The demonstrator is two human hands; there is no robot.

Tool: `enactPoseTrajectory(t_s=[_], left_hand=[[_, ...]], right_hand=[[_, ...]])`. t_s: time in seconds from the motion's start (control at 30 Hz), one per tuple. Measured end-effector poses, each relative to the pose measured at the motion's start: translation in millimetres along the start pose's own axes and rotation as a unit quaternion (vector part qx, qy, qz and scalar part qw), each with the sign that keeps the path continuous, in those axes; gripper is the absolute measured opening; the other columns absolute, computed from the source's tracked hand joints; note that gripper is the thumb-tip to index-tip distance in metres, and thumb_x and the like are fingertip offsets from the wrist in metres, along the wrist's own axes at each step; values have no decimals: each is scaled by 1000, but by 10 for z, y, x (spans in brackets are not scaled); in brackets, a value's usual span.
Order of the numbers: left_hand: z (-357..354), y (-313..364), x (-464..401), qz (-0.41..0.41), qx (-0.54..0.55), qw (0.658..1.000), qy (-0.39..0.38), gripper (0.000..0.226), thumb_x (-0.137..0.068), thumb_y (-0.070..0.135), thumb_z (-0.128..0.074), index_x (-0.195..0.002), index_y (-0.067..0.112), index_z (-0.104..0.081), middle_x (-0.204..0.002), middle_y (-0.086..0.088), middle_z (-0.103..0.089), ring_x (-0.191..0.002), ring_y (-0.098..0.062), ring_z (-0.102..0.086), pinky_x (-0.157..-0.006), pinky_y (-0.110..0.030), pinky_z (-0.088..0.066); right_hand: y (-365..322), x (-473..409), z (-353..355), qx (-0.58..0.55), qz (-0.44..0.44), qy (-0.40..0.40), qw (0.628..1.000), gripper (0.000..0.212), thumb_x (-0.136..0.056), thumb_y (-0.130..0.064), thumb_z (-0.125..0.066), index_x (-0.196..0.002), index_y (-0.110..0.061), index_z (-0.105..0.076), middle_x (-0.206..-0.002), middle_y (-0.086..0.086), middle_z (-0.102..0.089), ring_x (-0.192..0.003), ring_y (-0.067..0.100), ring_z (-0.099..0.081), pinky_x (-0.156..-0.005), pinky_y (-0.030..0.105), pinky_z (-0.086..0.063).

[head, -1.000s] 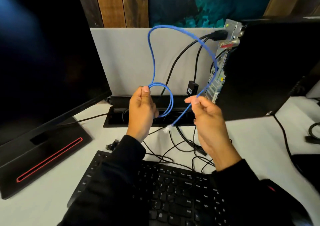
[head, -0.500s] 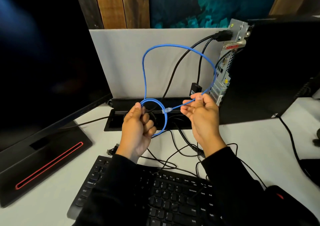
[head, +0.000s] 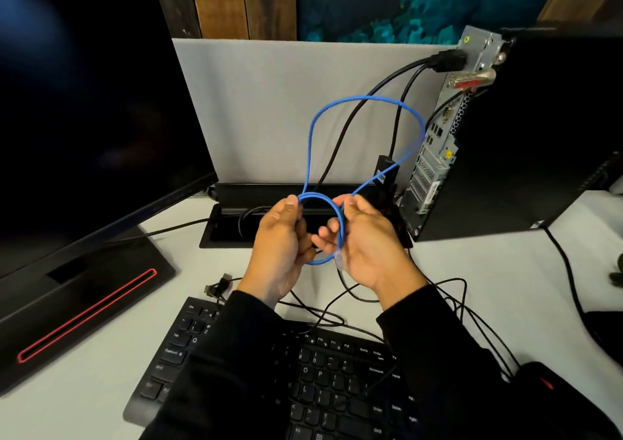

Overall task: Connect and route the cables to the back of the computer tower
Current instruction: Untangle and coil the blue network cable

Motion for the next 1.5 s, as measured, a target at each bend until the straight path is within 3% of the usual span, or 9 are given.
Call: enactPoseTrajectory(t_s=[0.23, 0.33, 0.47, 0.63, 0.87, 0.97, 1.1, 1.27, 1.5], left_hand=[[38, 25, -12, -57, -24, 998, 4, 39, -111, 30, -37, -72, 22, -38, -54, 4, -22, -44, -11, -17, -43, -24, -19], [49, 55, -14, -69, -10, 998, 8, 39, -111, 30, -37, -73, 22, -37, -55, 4, -21, -44, -11, -16, -41, -23, -21], [68, 180, -64, -98, 8, 994, 47, 39, -111, 28, -35, -72, 24, -35, -54, 6, -21, -43, -9, -17, -41, -22, -19], [189, 465, -312, -150, -18, 983, 100, 37, -111, 24, -30, -74, 24, -32, -53, 7, -26, -43, -9, -18, -43, -22, -18], [494, 482, -649, -147, -99, 974, 144, 31, -111, 26, -31, -80, 22, -35, -55, 7, -33, -43, -7, -27, -45, -24, -26], [506, 424, -636, -156, -147, 972, 93, 26, -111, 26, -33, -86, 21, -39, -62, -2, -44, -45, -7, -33, -47, -24, -28], [393, 245, -518, -175, -228, 957, -42, 24, -112, 21, -37, -89, 16, -40, -70, -9, -70, -50, -13, -39, -50, -19, -34], [461, 115, -463, -197, -372, 903, -89, 25, -111, 26, -39, -92, 11, -48, -62, -4, -65, -62, -11, -57, -70, -24, -43], [521, 295, -428, -216, -321, 922, -35, 27, -111, 19, -40, -85, 11, -44, -62, -9, -47, -53, -9, -44, -59, -16, -41]], right_hand=[[108, 124, -8, 203, 47, -43, 977, 8, -100, -23, -65, -106, -21, -62, -72, 0, -49, -61, 10, -52, -83, 40, -58], [77, 167, 54, 436, 167, 6, 884, 20, -95, -4, -63, -111, -17, -63, -95, 5, -57, -84, 25, -67, -78, 46, -64], [6, 338, 80, 602, 221, 27, 767, 25, -98, -6, -50, -75, -16, -50, -78, 5, -54, -63, 17, -52, -62, 29, -46], [195, 805, 15, 694, 122, -147, 695, 24, -100, -21, -48, -85, -18, -66, -79, 6, -57, -58, 16, -59, -51, 27, -43], [168, 1196, -1, 517, 145, -332, 775, 23, -95, -37, -70, -86, -18, -81, -59, 3, -59, -52, 11, -42, -52, 31, -34], [18, 1144, 106, 396, 204, -314, 838, 24, -94, -35, -71, -83, -17, -80, -58, 4, -63, -50, 26, -45, -48, 39, -33], [-235, 1106, 144, 137, 268, -312, 901, 31, -91, -28, -72, -71, -5, -69, -57, -10, -50, -45, 9, -35, -50, 35, -26], [-701, 1085, 292, -162, 273, -309, 896, 28, -89, -27, -74, -69, -9, -66, -55, -6, -40, -39, 6, -23, -53, 25, -31], [-844, 984, 567, -195, 291, -171, 921, 36, -99, -33, -51, -70, -16, -63, -55, -8, -41, -39, 4, -25, -51, 21, -31]])
Point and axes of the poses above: each hand's wrist, its own x-axis away from the middle knuckle, its own z-axis out of the back of the hand, y = z × x, the point moved 4 cm from there along -x, towards the middle knuckle
